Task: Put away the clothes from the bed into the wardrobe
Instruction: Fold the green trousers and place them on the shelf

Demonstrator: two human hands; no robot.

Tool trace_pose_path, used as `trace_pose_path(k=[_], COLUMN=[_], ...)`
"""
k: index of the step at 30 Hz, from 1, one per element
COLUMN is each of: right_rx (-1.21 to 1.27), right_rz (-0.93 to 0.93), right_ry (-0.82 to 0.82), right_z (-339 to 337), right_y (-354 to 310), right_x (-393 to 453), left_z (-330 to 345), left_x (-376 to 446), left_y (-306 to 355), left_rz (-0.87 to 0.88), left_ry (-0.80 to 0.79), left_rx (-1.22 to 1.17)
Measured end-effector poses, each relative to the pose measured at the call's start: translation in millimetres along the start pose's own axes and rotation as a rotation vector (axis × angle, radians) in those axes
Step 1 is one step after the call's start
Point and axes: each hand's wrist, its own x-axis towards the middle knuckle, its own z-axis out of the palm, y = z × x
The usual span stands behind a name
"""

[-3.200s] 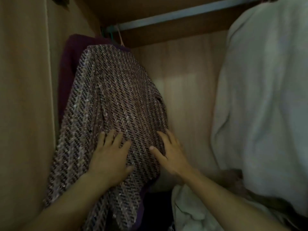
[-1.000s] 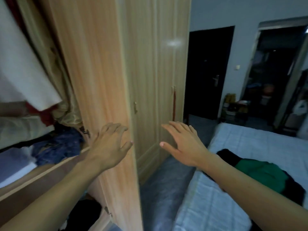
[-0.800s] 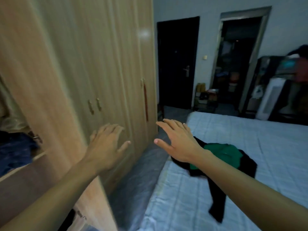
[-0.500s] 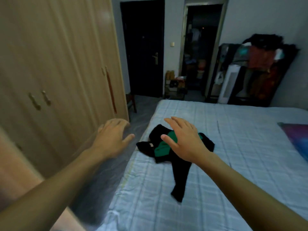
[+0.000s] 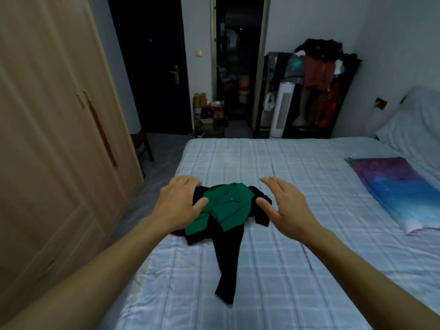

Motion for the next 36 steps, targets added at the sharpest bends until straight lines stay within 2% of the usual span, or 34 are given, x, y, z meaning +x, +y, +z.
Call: trace_pose_path(k=[7,15,28,36], right_rx=[-0.102,-0.105,0.057,0.072], right_rz=[0.029,0.026,0.158,0.181], right_ry=[-0.074,-0.237,-0.439,-0.479], right_z=[32.1,129.2,260.4,347.0], right_y=[8.6,32.6,89.0,113.1], right_x=[72.0,122.5,160.1,206.4], left_z=[46.1,127.9,245.8,322.0], left_x=[70.2,104.0,145.0,187.4], left_y=[-43.2,-112.1,-139.6,-155.5], left_rz=[0.011,-0.14,-0.249,-0.266], left_ry=[-0.023,-0.177,-0.389,-0.462], left_rx=[-0.112,-0.198,-0.228,-0.204])
